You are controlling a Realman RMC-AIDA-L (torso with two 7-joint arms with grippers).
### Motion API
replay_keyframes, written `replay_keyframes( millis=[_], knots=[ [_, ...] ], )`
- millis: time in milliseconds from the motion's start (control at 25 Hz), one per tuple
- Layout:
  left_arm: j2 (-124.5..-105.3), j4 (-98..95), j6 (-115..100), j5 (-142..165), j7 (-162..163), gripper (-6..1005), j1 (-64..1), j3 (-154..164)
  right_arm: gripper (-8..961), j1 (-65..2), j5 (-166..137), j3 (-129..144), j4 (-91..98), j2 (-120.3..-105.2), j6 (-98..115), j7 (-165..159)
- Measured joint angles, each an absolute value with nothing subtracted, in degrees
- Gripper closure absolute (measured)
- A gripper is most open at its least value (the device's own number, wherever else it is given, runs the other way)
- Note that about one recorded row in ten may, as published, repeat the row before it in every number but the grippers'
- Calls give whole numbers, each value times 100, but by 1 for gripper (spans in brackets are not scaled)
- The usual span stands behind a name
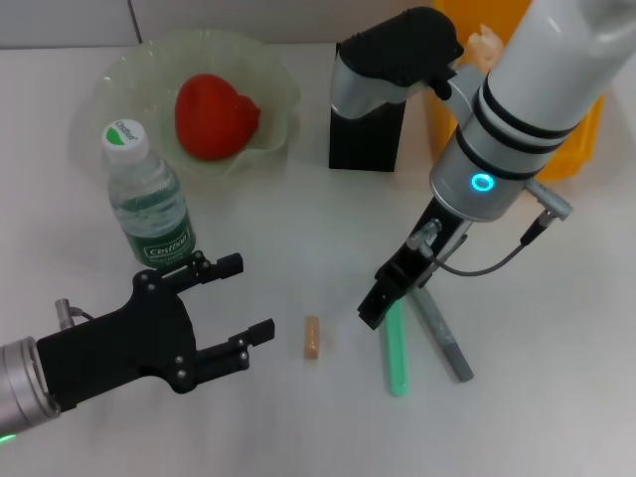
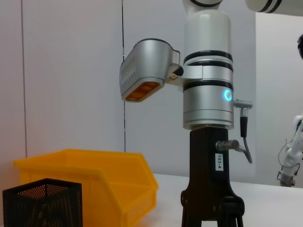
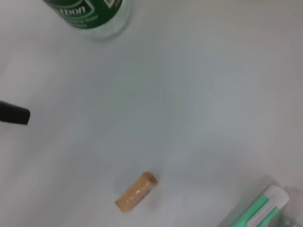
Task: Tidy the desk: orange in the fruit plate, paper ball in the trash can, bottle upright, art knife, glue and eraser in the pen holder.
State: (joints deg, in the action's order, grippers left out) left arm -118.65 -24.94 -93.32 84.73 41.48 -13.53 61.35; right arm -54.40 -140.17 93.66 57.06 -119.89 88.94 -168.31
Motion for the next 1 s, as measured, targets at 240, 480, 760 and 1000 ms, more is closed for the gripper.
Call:
replay_keyframes(
  millis=[240, 480, 760, 1000],
  knots=[
    [-11865, -2462, -9297, 8473, 4148, 268, -1374, 6135, 114, -5440, -14017, 9443, 5540, -11989, 8764, -16836],
    [-11865, -2460, -9239, 8473, 4148, 272, -1371, 6134, 114, -5444, -14011, 9448, 5386, -11988, 8561, -16833],
    [-11865, -2376, -9210, 8473, 4144, 276, -1374, 6144, 114, -5520, -14009, 9483, 5164, -11988, 8394, -16812],
    [-11865, -2352, -9176, 8472, 4142, 280, -1374, 6161, 115, -5572, -14009, 9474, 5036, -11988, 8261, -16850]
  ],
)
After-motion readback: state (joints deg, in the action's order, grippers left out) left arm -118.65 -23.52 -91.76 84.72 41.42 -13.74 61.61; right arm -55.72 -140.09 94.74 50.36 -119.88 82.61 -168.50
